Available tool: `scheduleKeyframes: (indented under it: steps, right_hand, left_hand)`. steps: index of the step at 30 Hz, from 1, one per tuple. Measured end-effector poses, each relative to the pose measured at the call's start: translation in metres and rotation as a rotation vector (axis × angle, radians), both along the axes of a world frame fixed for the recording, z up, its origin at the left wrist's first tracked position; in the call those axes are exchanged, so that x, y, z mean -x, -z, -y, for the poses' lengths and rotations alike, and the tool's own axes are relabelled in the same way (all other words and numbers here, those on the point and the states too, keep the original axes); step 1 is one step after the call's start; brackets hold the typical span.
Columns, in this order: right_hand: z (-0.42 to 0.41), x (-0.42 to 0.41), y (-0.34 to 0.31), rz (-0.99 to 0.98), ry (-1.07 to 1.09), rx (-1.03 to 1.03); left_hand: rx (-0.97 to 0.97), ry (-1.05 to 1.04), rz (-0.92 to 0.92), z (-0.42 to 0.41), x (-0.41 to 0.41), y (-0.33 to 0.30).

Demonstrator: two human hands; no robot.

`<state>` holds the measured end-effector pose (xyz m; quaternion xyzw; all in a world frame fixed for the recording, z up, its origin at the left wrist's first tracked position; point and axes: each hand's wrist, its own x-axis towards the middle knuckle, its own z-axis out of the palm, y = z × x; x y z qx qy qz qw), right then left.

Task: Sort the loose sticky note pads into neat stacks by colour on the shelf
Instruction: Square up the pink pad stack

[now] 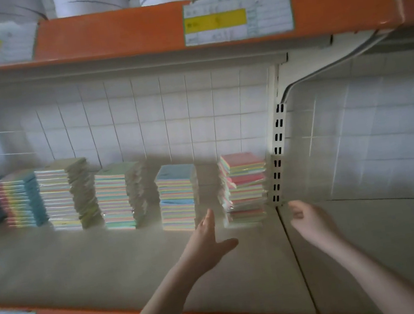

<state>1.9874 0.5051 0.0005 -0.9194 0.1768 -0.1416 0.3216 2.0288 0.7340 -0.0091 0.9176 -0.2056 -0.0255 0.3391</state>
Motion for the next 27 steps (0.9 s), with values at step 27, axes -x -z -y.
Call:
scheduleKeyframes:
  steps: [27]
  right_hand:
    - [-0.013,-0.055,0.015,-0.078,-0.332,-0.554]
  left_hand:
    - [0.635,0.272,-0.165,0.047,-0.051,0.021]
